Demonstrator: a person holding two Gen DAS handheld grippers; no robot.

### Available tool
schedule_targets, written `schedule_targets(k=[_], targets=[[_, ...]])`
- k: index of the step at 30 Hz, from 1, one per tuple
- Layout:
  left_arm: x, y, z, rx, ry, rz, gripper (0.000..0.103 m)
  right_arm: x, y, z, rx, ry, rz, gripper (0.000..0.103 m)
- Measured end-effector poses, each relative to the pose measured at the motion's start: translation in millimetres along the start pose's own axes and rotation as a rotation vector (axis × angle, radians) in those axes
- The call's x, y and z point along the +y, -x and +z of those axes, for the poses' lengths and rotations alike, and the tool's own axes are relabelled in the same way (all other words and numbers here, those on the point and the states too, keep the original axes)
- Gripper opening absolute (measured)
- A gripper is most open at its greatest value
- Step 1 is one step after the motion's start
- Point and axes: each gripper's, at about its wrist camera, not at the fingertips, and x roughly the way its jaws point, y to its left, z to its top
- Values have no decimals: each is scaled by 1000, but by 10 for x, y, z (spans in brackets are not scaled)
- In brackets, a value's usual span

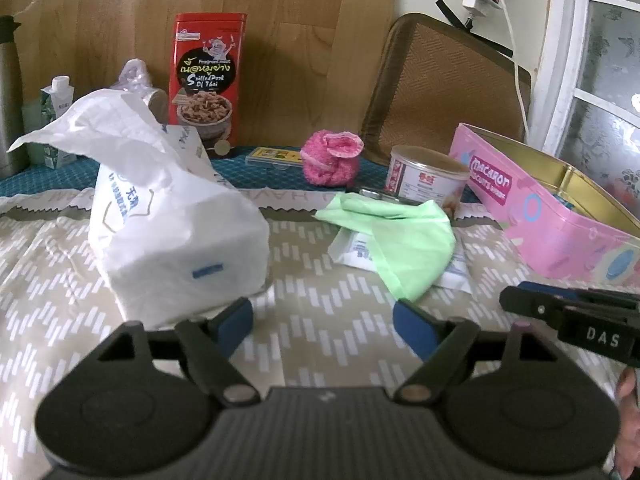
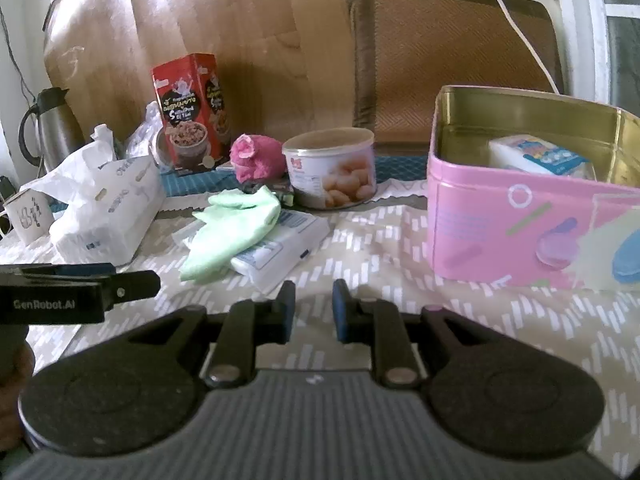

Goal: Organize soft objects
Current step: 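Move the right gripper toward the light green cloth, then close the right gripper on the light green cloth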

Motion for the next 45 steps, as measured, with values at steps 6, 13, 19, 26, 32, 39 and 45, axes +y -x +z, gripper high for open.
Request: schedule_targets(k=[6, 13, 19, 26, 32, 39, 45], targets=[[16, 5, 3, 0, 3, -25, 87, 20, 7, -7, -3, -2, -4, 28], [48, 14, 8, -1, 19, -64, 94, 34, -1, -8, -1, -2, -7, 29], [73, 28, 4, -4, 38, -90, 98, 29, -10, -5, 2, 3, -5, 30], [89, 31, 9, -4, 45, -118, 101, 42, -12, -8, 3, 7, -9, 31], [85, 40, 3, -3, 48, -124, 102, 40, -13, -7, 6, 13, -8, 31], [97, 47, 5, -5, 55, -135, 102, 29, -3, -1, -1, 25, -19, 31], [157, 55, 9, -10, 89, -165, 102, 58, 7, 123, -41, -20, 34, 31]])
